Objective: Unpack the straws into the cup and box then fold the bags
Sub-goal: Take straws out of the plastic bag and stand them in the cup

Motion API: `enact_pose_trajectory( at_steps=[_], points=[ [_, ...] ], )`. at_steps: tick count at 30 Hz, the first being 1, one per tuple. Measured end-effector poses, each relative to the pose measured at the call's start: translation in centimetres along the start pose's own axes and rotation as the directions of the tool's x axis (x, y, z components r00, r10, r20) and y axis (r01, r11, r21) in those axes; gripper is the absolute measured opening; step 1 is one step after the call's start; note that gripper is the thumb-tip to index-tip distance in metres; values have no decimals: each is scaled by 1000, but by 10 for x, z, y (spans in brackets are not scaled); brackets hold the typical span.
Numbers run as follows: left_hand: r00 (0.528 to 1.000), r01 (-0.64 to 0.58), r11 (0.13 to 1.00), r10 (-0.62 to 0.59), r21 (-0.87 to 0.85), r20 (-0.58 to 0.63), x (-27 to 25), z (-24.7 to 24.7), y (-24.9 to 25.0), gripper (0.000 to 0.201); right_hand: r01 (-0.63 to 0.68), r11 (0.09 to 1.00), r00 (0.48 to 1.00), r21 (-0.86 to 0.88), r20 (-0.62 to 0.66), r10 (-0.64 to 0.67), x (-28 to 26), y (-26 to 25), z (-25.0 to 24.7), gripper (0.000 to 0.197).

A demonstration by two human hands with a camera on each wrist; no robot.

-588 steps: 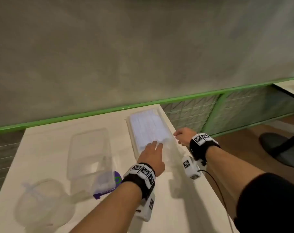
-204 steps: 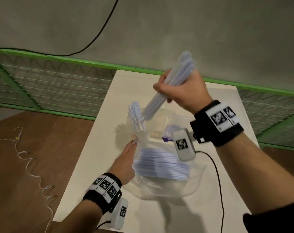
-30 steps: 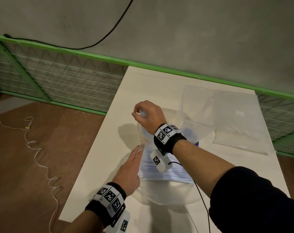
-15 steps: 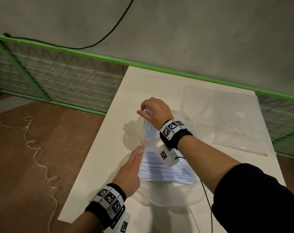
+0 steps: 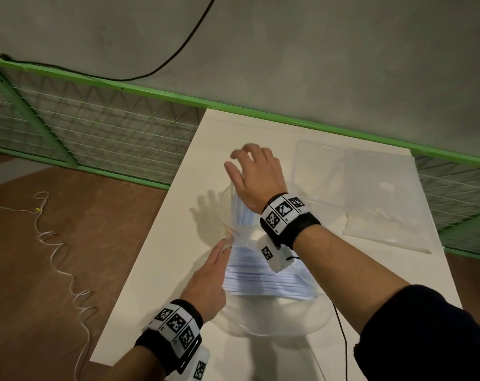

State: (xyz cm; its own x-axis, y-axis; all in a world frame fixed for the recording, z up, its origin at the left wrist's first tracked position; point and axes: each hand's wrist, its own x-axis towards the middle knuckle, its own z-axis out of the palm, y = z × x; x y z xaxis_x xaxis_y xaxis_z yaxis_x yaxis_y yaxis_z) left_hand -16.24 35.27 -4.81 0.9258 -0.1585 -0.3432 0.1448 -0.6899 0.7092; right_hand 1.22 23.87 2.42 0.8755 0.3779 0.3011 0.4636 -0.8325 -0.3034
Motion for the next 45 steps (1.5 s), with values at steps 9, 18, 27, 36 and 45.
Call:
enact_pose_trajectory(
  at_steps=[9,18,27,36,45],
  points=[
    [999,-46,998,47,31,-7,8,19,3,98,98,989,814,106,563,-141,-147,-7,-26,28],
    [993,-116,992,116,44,-11,20,46,11,103,64,968,739,-242,663,117,-221,31,35,42],
    [992,-120,992,122,37,-43,21,49,9,105,72,934,781,-349,602,164,-221,27,36,34],
    [989,-125,991,128,55,-74,16,46,8,102,65,922,789,-382,585,187,-224,32,42,33],
    [987,-136,990,140,49,-85,14,49,8,102,68,909,795,-412,573,200,-220,34,43,27]
  ],
)
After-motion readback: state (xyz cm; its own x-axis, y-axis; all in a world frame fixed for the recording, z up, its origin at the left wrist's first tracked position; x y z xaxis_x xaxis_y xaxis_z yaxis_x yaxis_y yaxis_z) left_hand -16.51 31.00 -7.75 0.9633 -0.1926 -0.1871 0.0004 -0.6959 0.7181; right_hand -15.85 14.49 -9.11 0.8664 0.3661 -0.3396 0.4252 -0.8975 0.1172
